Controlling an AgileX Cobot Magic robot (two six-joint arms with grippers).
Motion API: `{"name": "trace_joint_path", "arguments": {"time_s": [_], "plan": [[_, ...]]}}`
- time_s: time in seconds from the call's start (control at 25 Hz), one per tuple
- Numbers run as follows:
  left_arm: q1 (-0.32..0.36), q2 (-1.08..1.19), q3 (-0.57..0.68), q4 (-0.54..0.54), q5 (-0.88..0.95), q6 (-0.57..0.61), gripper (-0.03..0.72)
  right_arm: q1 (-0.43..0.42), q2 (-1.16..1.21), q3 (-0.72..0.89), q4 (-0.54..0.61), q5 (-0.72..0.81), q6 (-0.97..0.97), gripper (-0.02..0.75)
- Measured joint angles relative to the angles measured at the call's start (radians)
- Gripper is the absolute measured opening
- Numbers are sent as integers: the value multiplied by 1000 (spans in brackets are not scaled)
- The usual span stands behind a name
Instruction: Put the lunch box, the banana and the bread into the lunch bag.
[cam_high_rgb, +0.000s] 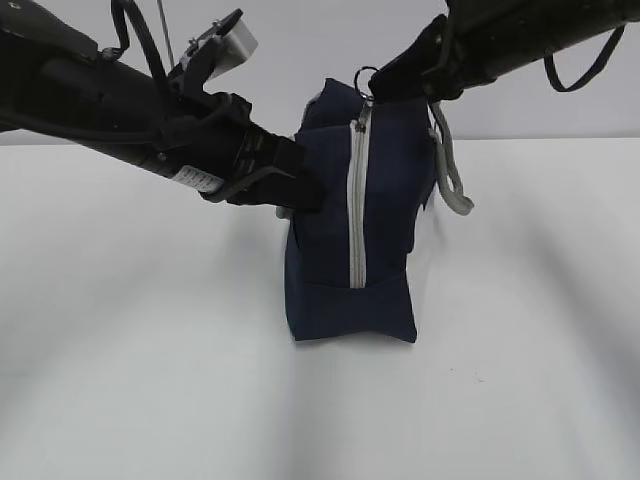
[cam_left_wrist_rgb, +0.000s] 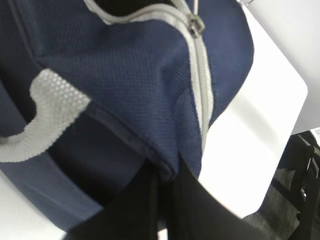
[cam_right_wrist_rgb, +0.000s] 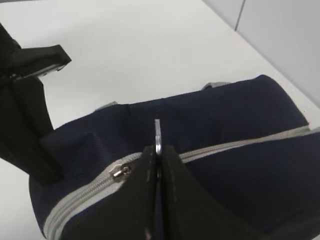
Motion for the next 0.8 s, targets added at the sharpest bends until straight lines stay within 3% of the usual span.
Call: {"name": "trace_joint_path", "arguments": {"time_s": [0.32, 0.8], "plan": [[0, 0, 0, 4, 24, 7, 2, -53, 162, -176, 57, 196, 0, -16], [2, -11, 0, 6, 34, 13, 1, -53, 231, -237, 78, 148, 13, -16]]}}
